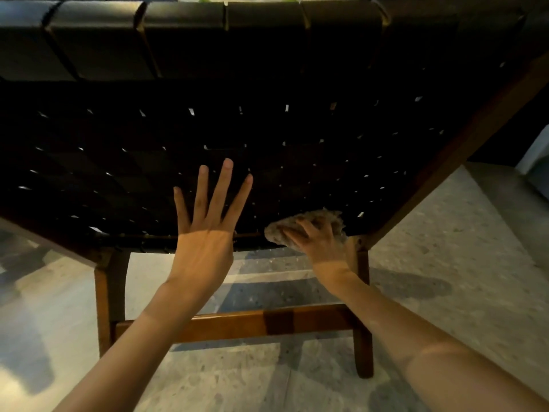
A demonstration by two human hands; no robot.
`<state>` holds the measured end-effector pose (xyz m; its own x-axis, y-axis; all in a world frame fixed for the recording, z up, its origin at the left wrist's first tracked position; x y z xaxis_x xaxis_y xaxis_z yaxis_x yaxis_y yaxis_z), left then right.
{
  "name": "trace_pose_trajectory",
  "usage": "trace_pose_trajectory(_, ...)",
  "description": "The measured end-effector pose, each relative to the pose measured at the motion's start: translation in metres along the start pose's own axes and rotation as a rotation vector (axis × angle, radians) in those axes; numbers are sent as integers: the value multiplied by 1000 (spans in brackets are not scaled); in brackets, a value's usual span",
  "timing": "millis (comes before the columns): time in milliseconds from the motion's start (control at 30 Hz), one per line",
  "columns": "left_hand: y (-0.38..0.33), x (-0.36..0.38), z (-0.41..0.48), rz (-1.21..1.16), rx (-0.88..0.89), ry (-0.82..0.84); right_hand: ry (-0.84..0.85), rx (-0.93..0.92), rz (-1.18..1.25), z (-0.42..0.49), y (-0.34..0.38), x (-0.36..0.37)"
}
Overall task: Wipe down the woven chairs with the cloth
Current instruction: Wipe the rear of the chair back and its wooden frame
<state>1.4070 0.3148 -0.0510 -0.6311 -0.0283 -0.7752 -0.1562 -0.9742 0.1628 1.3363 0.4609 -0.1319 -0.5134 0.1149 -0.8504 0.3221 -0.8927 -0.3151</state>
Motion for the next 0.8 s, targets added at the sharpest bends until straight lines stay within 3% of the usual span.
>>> trace_pose_trajectory(67, 3, 0, 0, 13, 4, 2, 58, -25, 22, 8, 2, 0)
trace_pose_trajectory(167, 5, -6, -4, 15, -11, 9, 272, -81, 17, 7, 2, 1)
trace_pose_trajectory(233, 10, -14, -6, 5, -47, 13, 302, -131, 112, -6, 5, -8)
trace_pose_trajectory(267, 13, -18, -8, -3, -62, 18, 161, -153, 172, -14, 7, -32)
trace_pose_trajectory(367, 27, -34, -12, -34, -107, 27, -471, -280, 229, -43, 9, -119)
trace_pose_trajectory(500, 37, -52, -14, -106, -139, 28, -924, -332, 244, -42, -3, -214)
trace_pose_trajectory(633, 37, -60, -15, -144, -151, 40, -1028, -235, 226, -17, -5, -248)
trace_pose_trajectory(800, 42, -58, -15, -146, -154, 49, -1053, 80, 176, 11, 0, -241)
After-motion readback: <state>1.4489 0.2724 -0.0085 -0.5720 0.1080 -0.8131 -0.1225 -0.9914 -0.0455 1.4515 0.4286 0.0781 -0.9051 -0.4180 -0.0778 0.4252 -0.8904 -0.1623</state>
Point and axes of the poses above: each hand's wrist, its own z-axis towards the middle knuckle, its own x-axis out of the palm, y = z × x, the point moved 8 cm from there along z, towards the middle knuckle, and after that the axes turned 5 degrees about y, right-handed, at the moved point
